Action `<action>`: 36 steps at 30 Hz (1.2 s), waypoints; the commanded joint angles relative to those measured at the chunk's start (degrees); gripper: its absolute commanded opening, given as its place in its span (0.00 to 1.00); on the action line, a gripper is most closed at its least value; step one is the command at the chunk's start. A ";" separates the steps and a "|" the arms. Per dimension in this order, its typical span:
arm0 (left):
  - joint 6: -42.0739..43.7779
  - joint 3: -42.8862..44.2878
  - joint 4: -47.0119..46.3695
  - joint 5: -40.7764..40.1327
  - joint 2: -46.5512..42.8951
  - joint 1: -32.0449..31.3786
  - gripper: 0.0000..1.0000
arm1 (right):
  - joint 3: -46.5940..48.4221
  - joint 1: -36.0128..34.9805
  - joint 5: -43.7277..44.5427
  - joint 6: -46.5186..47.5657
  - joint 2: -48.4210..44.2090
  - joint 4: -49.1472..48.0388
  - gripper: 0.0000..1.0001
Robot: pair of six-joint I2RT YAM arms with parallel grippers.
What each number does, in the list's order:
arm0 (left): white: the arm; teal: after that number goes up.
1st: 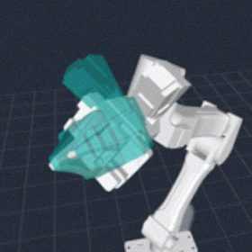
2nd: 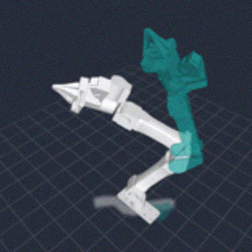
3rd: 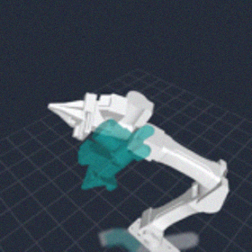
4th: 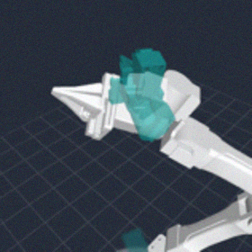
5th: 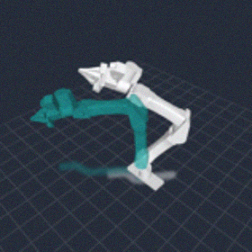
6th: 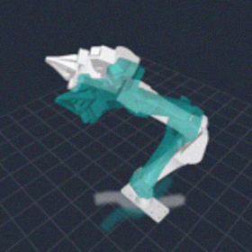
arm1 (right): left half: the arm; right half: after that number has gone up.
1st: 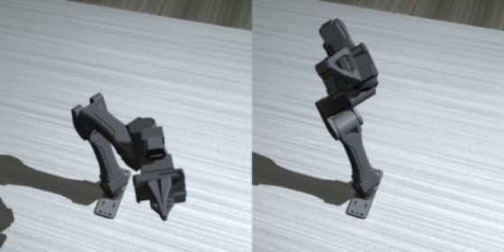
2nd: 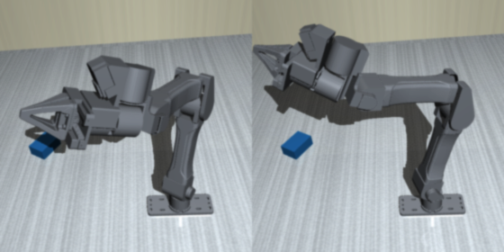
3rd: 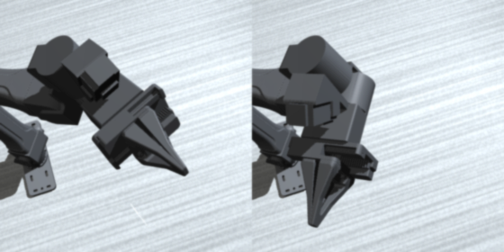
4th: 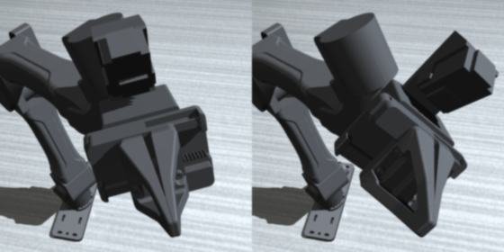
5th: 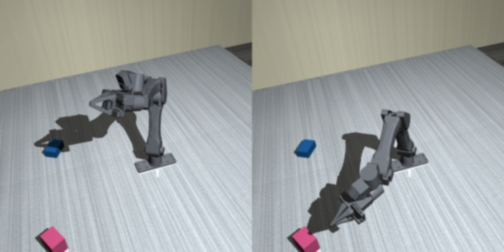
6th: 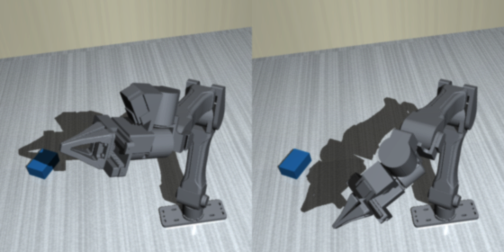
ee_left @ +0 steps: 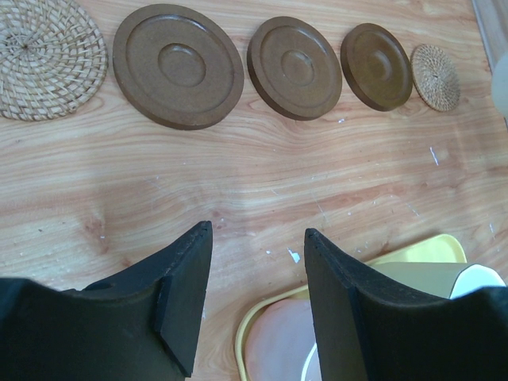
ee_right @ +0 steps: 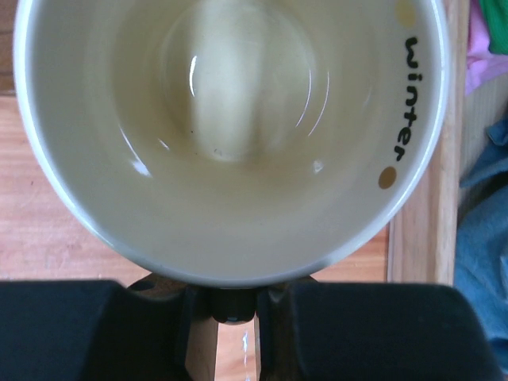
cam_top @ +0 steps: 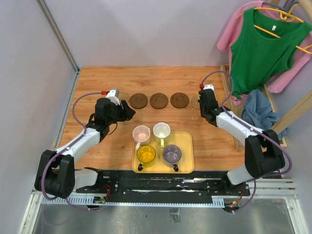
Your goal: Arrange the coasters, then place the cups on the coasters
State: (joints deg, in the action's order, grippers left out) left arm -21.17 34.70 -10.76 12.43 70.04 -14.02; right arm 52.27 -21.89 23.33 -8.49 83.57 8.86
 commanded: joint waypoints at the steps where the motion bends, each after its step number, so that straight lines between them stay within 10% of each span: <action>1: 0.99 1.67 -2.83 -0.60 1.03 -0.39 0.54 | 4.50 4.04 -5.12 3.01 3.51 -8.73 0.01; 36: -0.57 0.84 -3.73 -0.38 2.29 -0.39 0.54 | 14.42 8.30 -13.22 4.26 18.00 -7.47 0.01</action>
State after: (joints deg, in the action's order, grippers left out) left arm -21.52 34.70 -12.36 11.81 72.18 -14.02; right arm 63.48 -14.24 10.02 -4.56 101.71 3.70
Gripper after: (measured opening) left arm 0.541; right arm 0.177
